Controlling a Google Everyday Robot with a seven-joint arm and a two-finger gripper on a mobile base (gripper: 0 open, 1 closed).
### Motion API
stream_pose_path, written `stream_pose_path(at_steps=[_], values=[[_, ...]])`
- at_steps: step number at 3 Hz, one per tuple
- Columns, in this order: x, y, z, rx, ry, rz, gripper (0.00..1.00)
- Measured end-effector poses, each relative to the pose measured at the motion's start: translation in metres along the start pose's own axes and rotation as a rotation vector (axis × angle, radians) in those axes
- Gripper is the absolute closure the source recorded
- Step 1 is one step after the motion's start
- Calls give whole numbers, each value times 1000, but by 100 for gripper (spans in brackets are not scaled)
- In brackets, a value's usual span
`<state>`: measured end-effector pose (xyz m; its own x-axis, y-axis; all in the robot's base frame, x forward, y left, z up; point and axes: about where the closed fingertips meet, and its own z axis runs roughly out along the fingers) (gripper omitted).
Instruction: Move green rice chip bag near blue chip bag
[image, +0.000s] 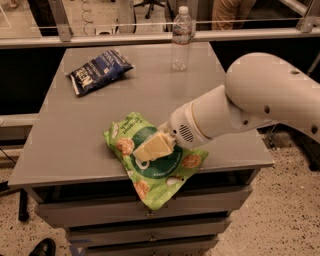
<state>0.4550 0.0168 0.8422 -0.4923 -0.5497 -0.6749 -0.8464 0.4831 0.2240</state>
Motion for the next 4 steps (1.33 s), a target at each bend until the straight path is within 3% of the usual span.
stream_pose_path(at_steps=[1, 2, 3, 4], values=[[-2, -4, -6, 12, -5, 5, 87], [-13, -21, -22, 56, -17, 2, 100], [-28, -48, -61, 149, -46, -5, 100], [-28, -48, -61, 149, -46, -5, 100]])
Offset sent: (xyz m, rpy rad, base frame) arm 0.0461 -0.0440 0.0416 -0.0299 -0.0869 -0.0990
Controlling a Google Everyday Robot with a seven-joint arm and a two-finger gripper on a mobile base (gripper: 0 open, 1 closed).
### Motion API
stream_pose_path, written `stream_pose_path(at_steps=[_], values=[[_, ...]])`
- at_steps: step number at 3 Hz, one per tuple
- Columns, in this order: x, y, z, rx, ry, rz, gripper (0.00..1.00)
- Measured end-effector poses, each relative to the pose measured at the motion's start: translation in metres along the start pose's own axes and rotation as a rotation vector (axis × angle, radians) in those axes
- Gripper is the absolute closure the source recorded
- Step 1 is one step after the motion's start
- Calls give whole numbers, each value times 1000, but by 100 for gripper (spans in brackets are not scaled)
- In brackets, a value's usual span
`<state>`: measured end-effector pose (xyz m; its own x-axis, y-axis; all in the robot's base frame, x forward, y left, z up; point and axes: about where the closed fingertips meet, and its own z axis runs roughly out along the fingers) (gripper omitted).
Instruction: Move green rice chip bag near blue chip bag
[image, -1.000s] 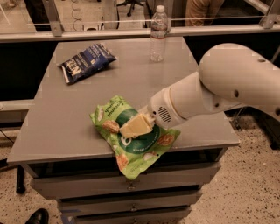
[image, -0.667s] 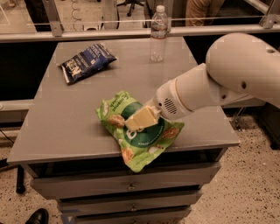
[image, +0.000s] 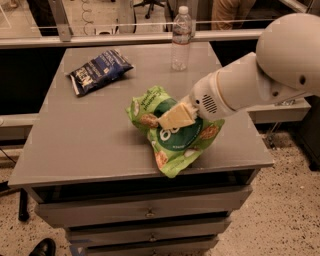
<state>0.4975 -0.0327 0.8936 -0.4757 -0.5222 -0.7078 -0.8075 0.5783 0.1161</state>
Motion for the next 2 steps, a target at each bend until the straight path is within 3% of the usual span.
stream_pose_path(at_steps=[1, 2], values=[[-4, 1, 3, 1, -19, 3, 100], [-27, -10, 23, 5, -61, -16, 100]])
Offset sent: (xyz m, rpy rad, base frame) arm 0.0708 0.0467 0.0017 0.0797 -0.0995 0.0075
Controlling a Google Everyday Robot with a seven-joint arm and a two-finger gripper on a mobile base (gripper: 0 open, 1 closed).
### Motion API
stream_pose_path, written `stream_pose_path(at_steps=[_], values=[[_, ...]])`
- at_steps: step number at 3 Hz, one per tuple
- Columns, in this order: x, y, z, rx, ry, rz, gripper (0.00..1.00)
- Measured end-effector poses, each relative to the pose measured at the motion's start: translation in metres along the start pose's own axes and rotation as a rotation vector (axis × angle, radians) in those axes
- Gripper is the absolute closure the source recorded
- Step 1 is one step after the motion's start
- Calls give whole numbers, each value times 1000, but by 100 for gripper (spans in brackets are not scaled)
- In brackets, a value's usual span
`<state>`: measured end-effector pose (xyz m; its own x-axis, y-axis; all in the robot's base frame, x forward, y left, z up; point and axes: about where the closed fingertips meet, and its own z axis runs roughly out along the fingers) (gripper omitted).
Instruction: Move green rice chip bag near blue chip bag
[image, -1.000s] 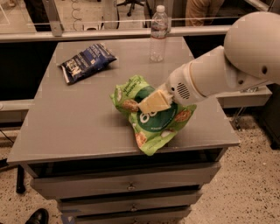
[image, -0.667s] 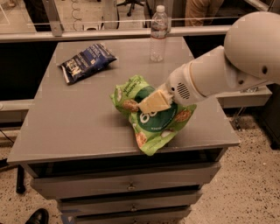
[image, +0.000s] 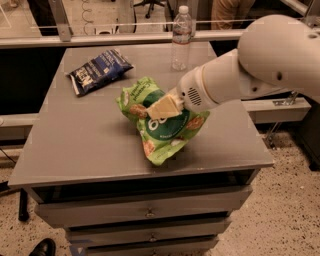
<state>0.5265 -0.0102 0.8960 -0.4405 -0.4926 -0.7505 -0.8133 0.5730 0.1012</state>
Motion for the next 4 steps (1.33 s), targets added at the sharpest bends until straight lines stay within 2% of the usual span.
stream_pose_path(at_steps=[2, 3, 4], values=[[-60, -56, 71, 22, -79, -28, 100], [-84, -88, 101, 29, -98, -25, 100], [-103, -124, 120, 59, -103, -21, 100]])
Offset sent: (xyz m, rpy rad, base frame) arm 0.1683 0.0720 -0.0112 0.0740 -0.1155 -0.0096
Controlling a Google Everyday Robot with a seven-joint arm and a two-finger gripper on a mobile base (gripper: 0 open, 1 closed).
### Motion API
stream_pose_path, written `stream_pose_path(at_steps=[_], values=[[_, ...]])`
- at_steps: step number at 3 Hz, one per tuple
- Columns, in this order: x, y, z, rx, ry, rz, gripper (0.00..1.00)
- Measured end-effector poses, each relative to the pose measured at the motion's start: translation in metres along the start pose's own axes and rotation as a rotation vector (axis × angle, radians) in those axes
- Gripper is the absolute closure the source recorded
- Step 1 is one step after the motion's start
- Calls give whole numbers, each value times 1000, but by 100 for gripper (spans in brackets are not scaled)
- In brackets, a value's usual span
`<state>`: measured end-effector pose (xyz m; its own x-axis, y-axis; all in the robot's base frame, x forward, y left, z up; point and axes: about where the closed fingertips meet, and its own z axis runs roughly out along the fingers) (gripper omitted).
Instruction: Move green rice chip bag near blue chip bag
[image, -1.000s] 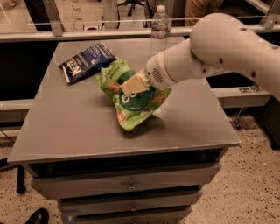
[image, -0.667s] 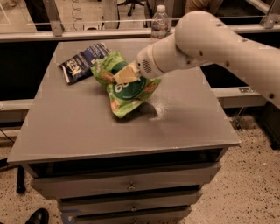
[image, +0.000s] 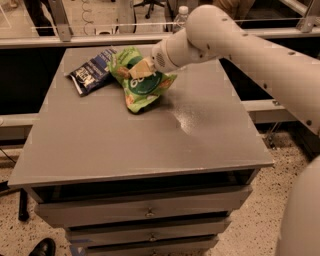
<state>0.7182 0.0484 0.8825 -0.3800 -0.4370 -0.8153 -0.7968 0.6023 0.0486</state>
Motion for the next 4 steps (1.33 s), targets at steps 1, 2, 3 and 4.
stream_pose_path(at_steps=[1, 2, 3, 4], values=[[-9, -19, 13, 24, 21, -11, 77], [-13, -23, 16, 33, 26, -17, 54], [-17, -19, 16, 21, 11, -16, 30], [-21, -9, 14, 1, -8, -16, 7]])
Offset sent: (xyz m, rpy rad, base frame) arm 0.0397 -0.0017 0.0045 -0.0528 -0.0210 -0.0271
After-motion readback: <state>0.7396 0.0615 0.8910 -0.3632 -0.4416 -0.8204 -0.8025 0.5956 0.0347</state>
